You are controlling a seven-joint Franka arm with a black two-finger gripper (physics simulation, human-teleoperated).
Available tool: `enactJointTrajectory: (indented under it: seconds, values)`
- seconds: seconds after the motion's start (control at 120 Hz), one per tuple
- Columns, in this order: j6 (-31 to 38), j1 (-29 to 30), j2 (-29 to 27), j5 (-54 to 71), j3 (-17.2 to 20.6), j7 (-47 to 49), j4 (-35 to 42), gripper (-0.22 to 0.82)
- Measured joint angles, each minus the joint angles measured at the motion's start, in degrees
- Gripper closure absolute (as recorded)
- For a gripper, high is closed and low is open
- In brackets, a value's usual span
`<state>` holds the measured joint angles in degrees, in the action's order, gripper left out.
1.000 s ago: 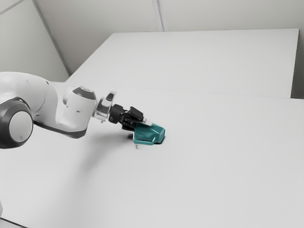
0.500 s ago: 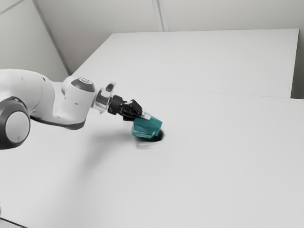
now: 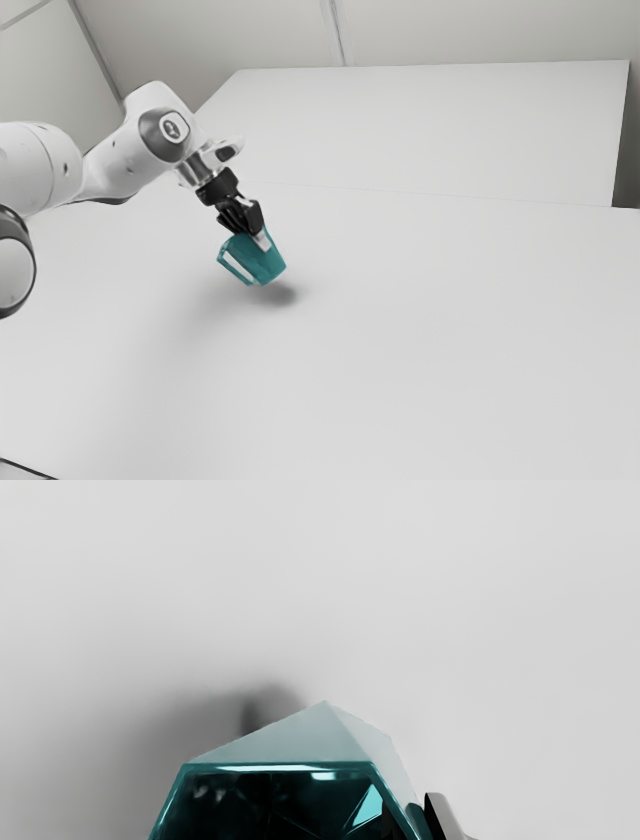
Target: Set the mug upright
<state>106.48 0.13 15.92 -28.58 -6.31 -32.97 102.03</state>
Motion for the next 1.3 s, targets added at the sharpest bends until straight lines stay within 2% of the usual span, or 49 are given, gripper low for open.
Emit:
enactJointTrajectory:
  seconds: [0.275, 0.467, 0.75, 1.25, 1.3]
  values:
    - [-2.1, 0.0, -1.3, 18.2, 4.0, 10.8, -0.1, 0.78]
    - [0.8, -0.1, -1.5, 26.3, 6.2, 17.6, 0.9, 0.78]
    - [6.6, -0.2, -1.8, 31.4, 8.3, 25.7, 4.2, 0.78]
    - [15.9, -0.4, -0.3, 34.1, 9.0, 34.2, 7.8, 0.78]
    - [16.3, -0.4, -0.3, 34.0, 8.9, 34.7, 8.3, 0.73]
